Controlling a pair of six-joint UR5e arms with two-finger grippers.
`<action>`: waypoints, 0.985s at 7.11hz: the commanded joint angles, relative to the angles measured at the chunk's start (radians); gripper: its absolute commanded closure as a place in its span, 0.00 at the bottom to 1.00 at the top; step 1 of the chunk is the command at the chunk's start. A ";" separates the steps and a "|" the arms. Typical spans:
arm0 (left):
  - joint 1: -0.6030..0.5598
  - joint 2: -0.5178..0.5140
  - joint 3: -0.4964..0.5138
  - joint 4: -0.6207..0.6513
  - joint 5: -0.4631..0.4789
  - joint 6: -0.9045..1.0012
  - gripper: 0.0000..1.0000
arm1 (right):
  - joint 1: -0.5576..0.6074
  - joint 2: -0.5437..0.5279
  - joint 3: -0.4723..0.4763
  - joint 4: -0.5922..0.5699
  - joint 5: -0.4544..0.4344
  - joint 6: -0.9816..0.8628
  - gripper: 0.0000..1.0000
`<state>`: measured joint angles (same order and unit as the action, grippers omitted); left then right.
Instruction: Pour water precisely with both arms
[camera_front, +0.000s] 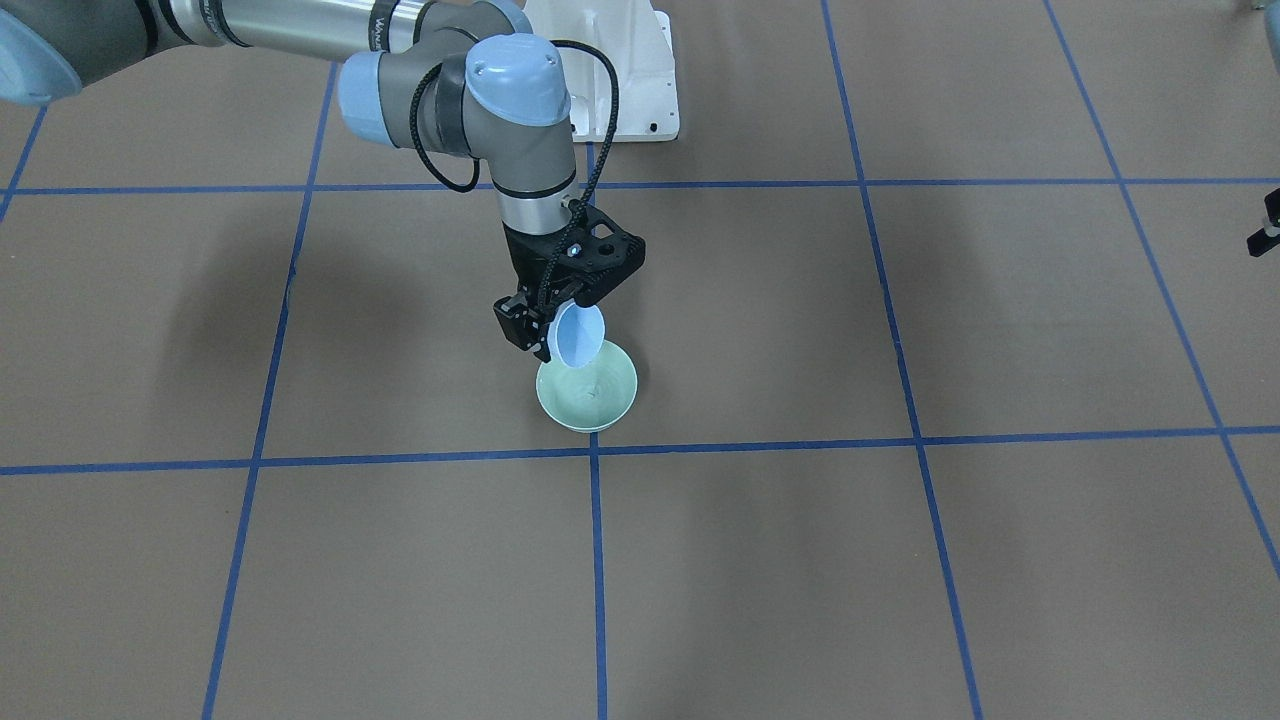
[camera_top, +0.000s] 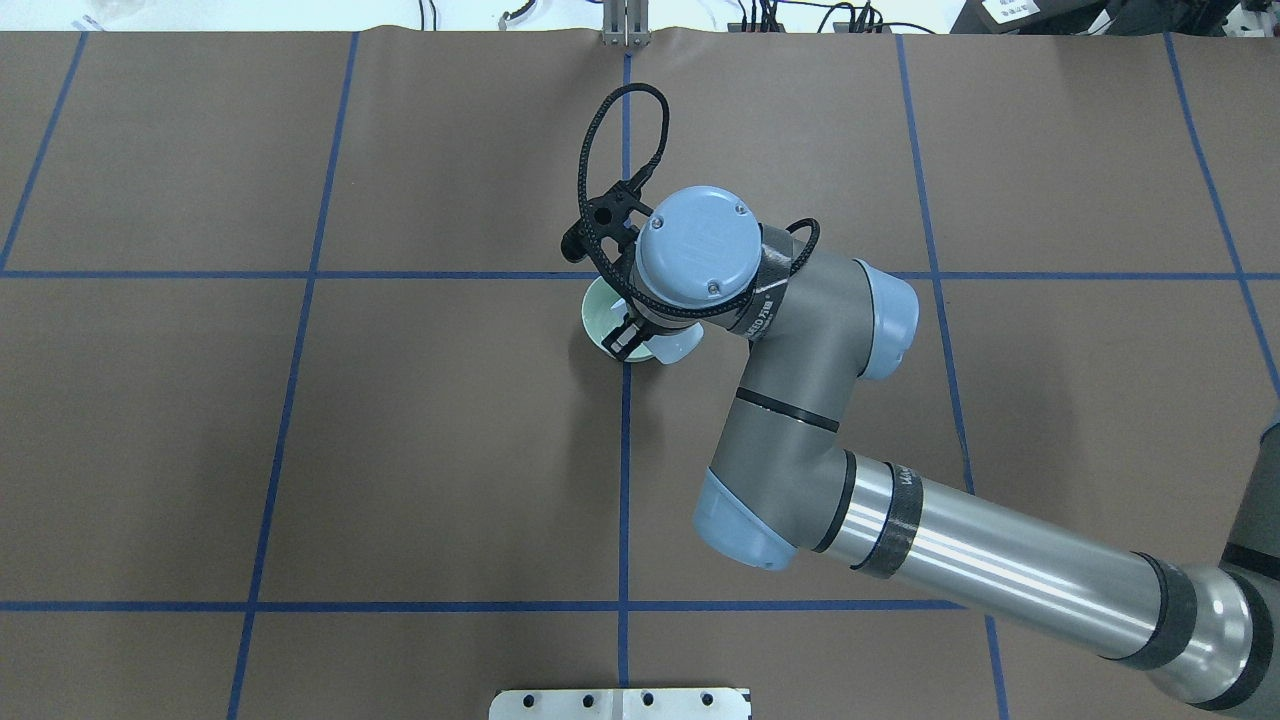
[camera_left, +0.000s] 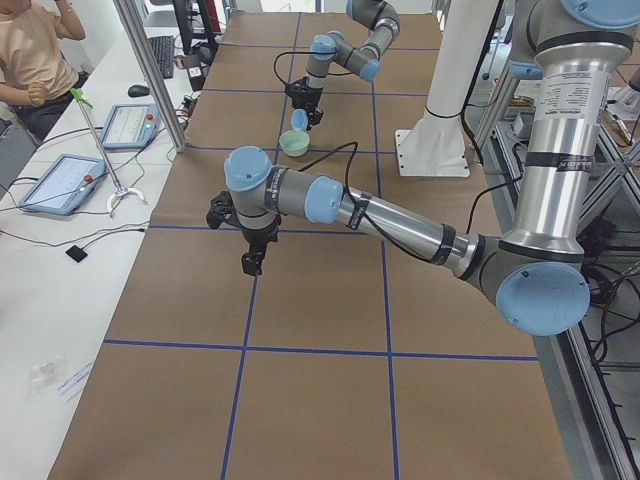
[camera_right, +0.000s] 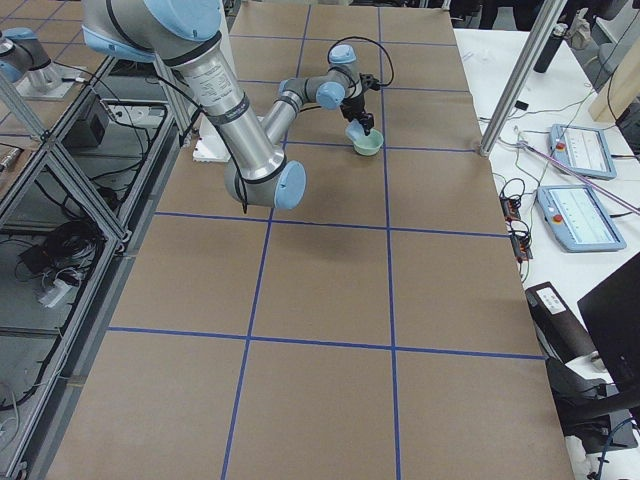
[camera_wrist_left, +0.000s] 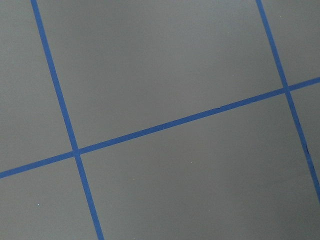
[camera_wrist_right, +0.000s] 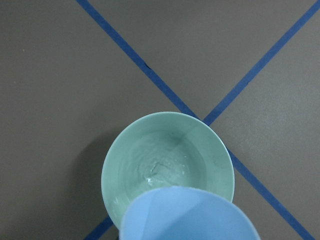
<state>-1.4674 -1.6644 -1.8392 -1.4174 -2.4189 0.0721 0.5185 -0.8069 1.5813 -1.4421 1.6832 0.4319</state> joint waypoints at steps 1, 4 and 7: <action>-0.001 0.000 0.000 0.000 -0.002 -0.002 0.00 | 0.014 -0.015 0.005 0.101 -0.002 0.075 1.00; -0.001 0.000 0.000 -0.003 0.000 0.000 0.00 | 0.029 -0.017 0.017 0.203 -0.057 0.327 1.00; -0.001 0.000 -0.006 -0.005 -0.002 0.000 0.00 | 0.075 -0.061 0.093 0.191 -0.181 0.470 1.00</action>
<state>-1.4680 -1.6634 -1.8424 -1.4217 -2.4195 0.0720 0.5712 -0.8361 1.6317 -1.2442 1.5548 0.8608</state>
